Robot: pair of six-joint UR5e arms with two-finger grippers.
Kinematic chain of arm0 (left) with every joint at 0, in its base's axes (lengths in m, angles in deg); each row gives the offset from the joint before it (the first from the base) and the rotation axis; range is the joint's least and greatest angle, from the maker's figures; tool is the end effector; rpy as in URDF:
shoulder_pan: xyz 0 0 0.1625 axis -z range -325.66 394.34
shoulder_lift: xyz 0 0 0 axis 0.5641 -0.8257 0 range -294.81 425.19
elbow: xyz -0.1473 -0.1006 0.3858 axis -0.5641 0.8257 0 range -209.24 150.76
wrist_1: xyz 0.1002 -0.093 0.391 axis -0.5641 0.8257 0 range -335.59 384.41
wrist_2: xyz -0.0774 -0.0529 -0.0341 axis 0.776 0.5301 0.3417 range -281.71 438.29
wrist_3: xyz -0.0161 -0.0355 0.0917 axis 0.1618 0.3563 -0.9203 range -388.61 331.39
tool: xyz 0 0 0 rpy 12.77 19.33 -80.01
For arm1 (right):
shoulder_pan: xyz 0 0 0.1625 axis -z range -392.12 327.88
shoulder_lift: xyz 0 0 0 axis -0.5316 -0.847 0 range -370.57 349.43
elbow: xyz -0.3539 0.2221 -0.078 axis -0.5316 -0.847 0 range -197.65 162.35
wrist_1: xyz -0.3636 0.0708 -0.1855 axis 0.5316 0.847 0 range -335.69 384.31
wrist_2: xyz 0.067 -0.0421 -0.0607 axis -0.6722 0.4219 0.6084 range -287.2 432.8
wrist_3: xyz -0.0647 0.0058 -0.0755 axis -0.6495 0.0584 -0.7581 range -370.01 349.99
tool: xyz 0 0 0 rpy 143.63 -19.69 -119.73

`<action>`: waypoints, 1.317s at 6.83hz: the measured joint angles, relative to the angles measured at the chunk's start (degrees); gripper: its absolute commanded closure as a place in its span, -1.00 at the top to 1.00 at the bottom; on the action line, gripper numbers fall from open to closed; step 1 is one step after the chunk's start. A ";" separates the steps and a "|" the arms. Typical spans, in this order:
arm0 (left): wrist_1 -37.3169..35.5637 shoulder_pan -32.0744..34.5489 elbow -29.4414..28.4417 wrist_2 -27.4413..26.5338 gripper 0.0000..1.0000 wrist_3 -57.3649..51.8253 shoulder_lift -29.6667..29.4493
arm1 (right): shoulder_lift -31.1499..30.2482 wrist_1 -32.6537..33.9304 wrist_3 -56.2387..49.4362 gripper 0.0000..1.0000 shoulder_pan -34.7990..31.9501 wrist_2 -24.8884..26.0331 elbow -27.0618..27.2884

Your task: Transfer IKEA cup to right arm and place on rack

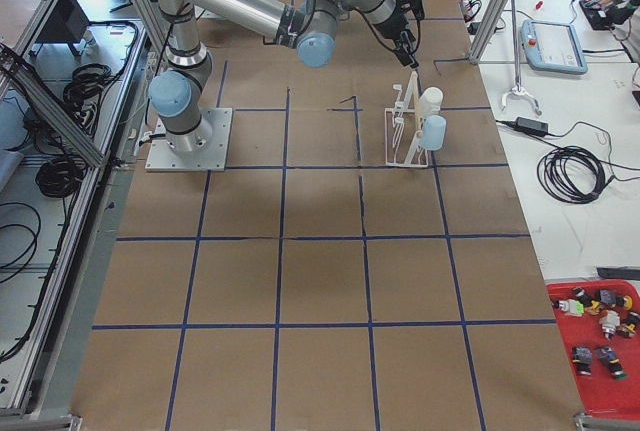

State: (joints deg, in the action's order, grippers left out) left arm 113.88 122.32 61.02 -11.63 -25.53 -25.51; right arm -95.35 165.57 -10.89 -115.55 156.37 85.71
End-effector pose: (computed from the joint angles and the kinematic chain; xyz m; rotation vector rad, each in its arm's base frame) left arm -0.1159 -0.5007 0.4806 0.1396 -3.1372 -0.0120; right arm 0.0809 -0.5608 0.4313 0.0976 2.9426 -0.8720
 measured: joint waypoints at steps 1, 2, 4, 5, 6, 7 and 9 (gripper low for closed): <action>0.00 0.00 0.00 0.01 0.99 0.00 0.00 | -2.37 -7.50 1.68 1.00 -2.28 2.41 -0.11; 0.00 0.00 0.00 0.01 0.99 0.00 0.00 | -5.03 -15.06 3.72 1.00 -4.38 3.55 -0.17; 0.00 0.00 0.00 0.01 0.99 0.00 0.00 | -9.73 -27.61 6.41 1.00 -6.25 3.94 -0.23; 0.00 0.00 0.00 0.01 0.99 0.00 0.00 | -11.37 -32.65 6.69 1.00 -6.46 4.06 -0.52; 0.00 0.00 0.00 0.01 0.99 0.00 0.00 | -12.55 -37.51 6.77 1.00 -6.53 4.21 -1.70; 0.00 0.00 0.00 0.01 0.99 0.00 0.00 | -13.14 -41.96 6.82 1.00 -6.63 4.30 -3.55; 0.00 0.00 0.00 0.01 0.99 0.00 0.00 | -13.44 -44.96 6.97 1.00 -7.41 4.41 -4.99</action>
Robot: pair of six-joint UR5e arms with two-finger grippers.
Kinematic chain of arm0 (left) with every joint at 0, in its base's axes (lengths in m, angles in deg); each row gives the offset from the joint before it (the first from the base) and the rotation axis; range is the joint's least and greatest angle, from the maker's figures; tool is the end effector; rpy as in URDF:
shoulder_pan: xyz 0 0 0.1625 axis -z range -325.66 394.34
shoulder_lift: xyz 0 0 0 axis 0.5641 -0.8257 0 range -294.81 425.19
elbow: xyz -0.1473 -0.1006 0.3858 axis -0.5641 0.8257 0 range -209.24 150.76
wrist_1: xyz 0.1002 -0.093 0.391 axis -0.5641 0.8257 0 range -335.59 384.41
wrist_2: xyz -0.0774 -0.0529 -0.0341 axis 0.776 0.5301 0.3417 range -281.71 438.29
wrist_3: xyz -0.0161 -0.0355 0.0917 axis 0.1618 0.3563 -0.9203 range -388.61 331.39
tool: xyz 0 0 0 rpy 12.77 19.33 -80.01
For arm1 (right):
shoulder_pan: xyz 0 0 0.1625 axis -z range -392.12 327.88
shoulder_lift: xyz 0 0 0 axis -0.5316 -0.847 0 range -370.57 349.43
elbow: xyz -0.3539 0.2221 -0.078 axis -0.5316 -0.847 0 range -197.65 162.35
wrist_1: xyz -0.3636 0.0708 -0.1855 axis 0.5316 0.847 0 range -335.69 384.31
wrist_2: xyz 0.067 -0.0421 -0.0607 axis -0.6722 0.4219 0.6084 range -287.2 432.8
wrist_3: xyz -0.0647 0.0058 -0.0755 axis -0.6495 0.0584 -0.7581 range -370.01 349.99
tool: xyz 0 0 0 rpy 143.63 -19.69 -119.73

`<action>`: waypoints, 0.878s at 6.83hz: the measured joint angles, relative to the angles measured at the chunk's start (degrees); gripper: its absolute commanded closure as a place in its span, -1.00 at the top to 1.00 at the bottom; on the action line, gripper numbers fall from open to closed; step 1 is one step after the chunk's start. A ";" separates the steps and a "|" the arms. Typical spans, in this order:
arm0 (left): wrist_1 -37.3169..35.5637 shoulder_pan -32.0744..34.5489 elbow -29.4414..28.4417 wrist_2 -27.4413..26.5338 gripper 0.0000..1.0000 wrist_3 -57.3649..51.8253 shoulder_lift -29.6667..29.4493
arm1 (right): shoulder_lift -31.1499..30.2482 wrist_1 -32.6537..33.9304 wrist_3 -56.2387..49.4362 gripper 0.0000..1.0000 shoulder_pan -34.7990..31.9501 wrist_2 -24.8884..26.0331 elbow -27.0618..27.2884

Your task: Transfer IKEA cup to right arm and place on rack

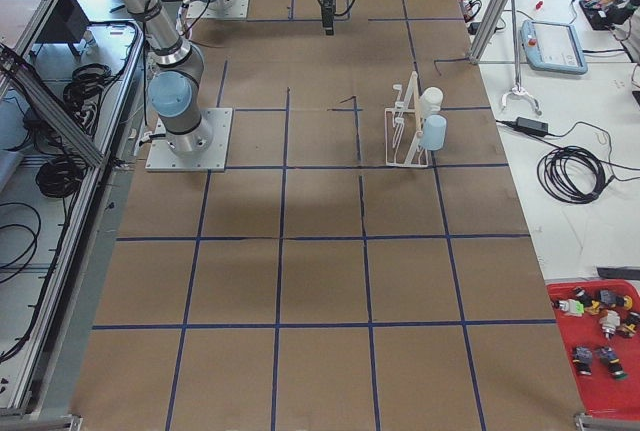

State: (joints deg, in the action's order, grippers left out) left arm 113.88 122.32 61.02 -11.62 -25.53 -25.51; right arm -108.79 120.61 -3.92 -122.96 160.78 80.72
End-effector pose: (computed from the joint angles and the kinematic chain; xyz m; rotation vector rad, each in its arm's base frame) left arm -0.1159 -0.5007 0.4806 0.1396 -3.1370 -0.0120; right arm 0.1434 -0.4392 0.4939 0.1388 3.0926 -0.1628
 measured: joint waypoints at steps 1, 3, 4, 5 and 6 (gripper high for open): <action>0.00 0.00 0.00 0.00 0.99 0.00 0.00 | 0.00 -0.01 0.02 1.00 -0.43 0.04 -0.10; 0.00 0.00 0.00 0.00 0.99 0.00 0.00 | 0.06 0.11 -0.04 1.00 -0.70 0.10 -0.11; 0.00 0.00 0.00 0.00 0.99 0.00 0.00 | 0.05 0.04 -0.08 1.00 -0.72 0.11 -0.11; 0.00 0.00 0.00 0.00 0.99 0.00 0.00 | 0.00 -0.24 -0.26 1.00 -0.73 0.10 -0.11; 0.00 0.00 0.03 0.00 0.99 0.00 0.00 | 0.00 -0.48 -0.60 1.00 -0.73 0.09 -0.09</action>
